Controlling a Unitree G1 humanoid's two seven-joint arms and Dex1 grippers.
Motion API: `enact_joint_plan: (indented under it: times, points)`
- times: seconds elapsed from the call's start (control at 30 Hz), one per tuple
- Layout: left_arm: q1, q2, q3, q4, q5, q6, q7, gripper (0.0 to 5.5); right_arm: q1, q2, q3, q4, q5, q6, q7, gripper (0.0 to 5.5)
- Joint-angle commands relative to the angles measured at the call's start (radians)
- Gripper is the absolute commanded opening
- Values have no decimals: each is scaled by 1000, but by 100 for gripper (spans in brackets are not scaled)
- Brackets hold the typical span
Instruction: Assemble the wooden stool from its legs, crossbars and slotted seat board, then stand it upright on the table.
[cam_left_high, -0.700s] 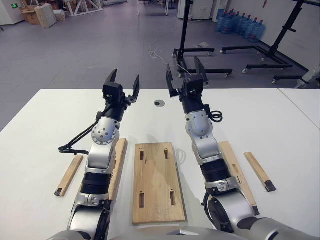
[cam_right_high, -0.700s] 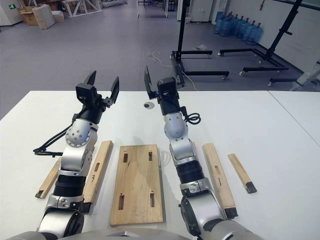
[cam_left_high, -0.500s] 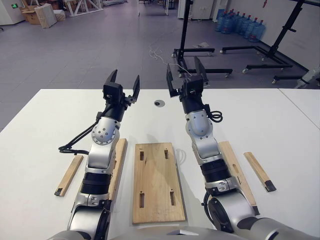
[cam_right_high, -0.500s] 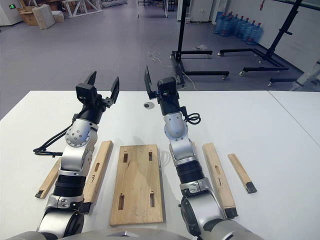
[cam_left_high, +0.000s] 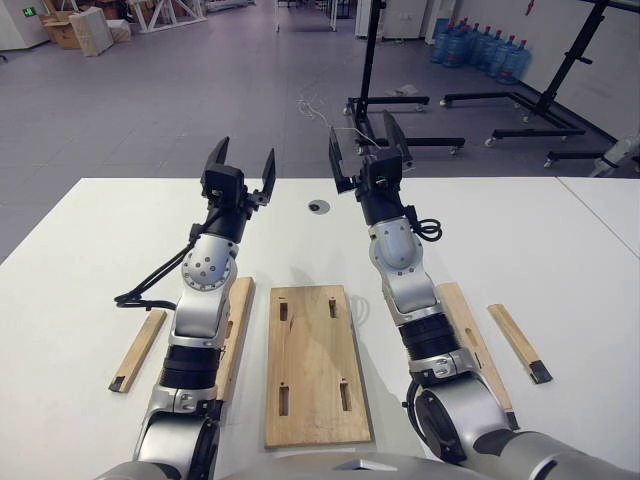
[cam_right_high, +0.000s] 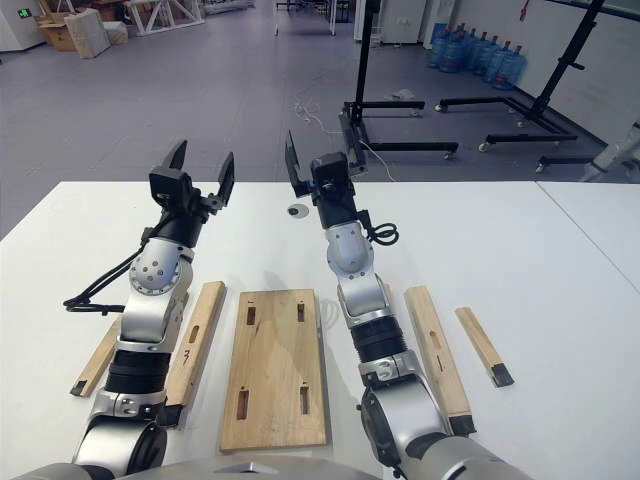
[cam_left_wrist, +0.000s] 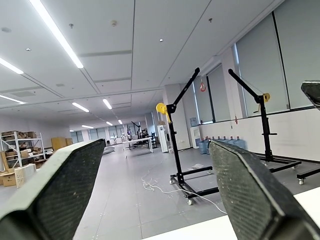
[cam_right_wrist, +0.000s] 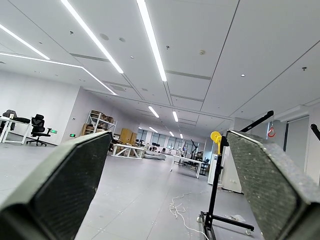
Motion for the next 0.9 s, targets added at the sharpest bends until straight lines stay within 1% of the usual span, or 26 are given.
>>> enact_joint_plan:
  times: [0.03, 0.6, 0.83, 0.9]
  points:
    - [7, 4, -5, -2, 12, -6, 6, 379, -16, 6, -2, 3, 6, -4, 1, 423]
    - [12, 3, -8, 1, 15, -12, 18, 379, -28, 0, 1, 18, -23, 9, -14, 423]
    - [-2, 8, -11, 11, 13, -15, 10, 379, -32, 0, -13, 22, 4, 23, -3, 423]
    - [1, 8, -14, 9, 14, -16, 9, 379, -23, -1, -32, 4, 44, 59, 17, 423]
